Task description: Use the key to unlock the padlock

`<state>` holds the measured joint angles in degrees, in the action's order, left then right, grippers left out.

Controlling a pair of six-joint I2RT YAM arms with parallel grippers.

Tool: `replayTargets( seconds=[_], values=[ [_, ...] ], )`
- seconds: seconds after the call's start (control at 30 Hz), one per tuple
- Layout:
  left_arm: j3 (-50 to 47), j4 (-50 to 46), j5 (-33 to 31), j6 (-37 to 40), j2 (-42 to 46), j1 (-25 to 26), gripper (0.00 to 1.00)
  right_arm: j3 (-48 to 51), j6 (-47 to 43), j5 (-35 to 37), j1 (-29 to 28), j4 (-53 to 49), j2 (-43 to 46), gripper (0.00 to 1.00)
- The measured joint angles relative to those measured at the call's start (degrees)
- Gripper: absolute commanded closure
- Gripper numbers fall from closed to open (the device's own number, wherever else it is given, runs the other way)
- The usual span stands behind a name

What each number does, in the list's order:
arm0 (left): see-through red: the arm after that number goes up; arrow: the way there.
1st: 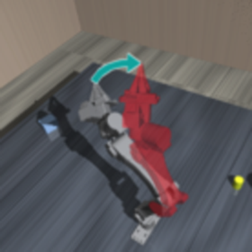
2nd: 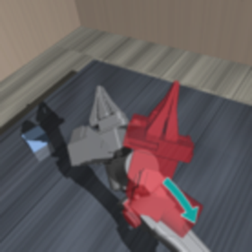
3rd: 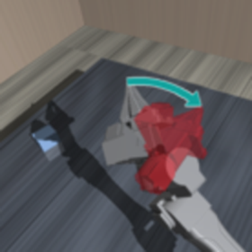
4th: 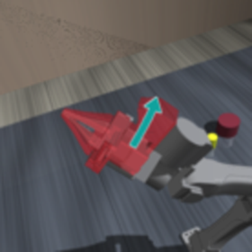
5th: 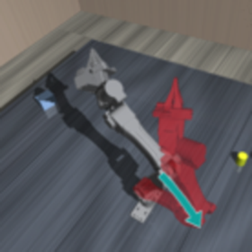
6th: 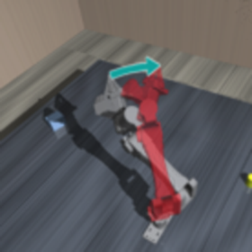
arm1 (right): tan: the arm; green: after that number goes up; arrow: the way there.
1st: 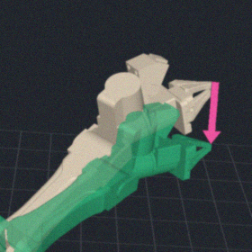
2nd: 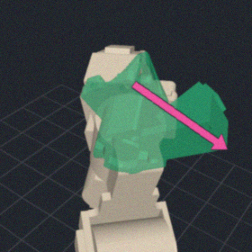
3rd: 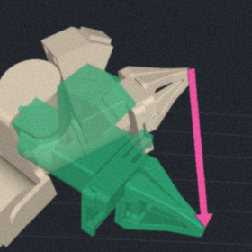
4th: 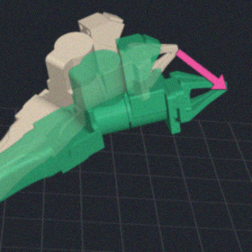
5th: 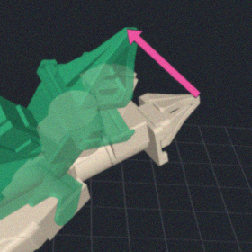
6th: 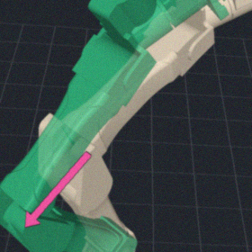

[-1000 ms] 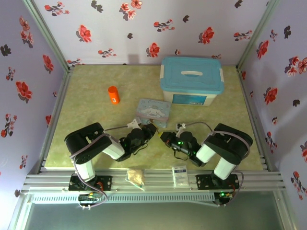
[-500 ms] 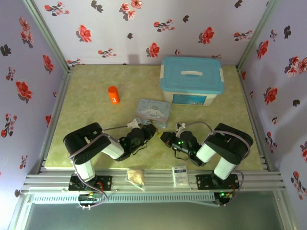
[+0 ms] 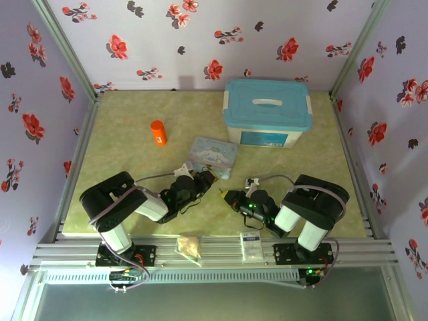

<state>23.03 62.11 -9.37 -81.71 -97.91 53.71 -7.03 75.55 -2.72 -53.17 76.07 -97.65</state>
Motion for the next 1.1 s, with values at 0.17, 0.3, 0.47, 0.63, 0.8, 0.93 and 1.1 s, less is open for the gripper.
replayTargets(
  seconds=[0.17,0.3,0.47,0.63,0.8,0.93,1.1],
  values=[
    [-0.33,-0.02,0.2,0.2,0.02,0.0,1.0,-0.07,-0.04,0.2,-0.09,0.5,0.02,1.0],
    [-0.9,-0.35,0.39,0.74,0.04,0.02,1.0,-0.7,-0.09,0.17,0.02,0.44,0.02,1.0],
    [-2.01,-0.04,0.42,0.87,0.04,0.02,1.0,-2.75,-0.11,-0.07,0.2,-0.11,0.02,1.0],
    [-2.19,0.2,0.44,0.85,0.04,0.02,1.0,-4.37,-0.15,-0.81,0.74,-1.05,0.02,1.0],
    [-2.19,0.39,0.44,0.85,0.04,0.0,1.0,-4.92,-0.31,-1.49,0.79,-1.11,-0.26,1.0],
    [-2.19,0.33,0.44,0.85,0.04,-0.11,1.0,-4.52,-0.33,-1.51,0.66,-0.81,-0.52,1.0],
    [-2.12,0.37,0.66,0.83,0.02,-0.37,1.0,-2.21,-0.35,-1.51,0.61,-1.01,-0.52,1.0]
  ],
)
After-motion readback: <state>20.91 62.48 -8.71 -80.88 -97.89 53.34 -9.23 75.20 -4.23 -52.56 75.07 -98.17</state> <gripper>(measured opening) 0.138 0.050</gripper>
